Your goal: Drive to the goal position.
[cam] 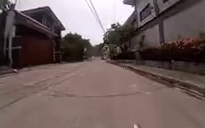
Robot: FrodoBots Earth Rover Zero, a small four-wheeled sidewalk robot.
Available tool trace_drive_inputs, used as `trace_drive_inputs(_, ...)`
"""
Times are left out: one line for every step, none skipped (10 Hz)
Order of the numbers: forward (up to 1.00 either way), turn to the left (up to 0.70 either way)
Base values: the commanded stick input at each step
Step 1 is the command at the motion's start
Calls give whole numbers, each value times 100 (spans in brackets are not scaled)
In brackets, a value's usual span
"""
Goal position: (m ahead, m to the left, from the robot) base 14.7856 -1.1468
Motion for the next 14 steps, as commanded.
trace_drive_inputs(100,2)
trace_drive_inputs(100,2)
trace_drive_inputs(100,2)
trace_drive_inputs(100,2)
trace_drive_inputs(100,2)
trace_drive_inputs(100,2)
trace_drive_inputs(100,2)
trace_drive_inputs(100,2)
trace_drive_inputs(100,2)
trace_drive_inputs(100,2)
trace_drive_inputs(100,2)
trace_drive_inputs(100,2)
trace_drive_inputs(100,2)
trace_drive_inputs(100,2)
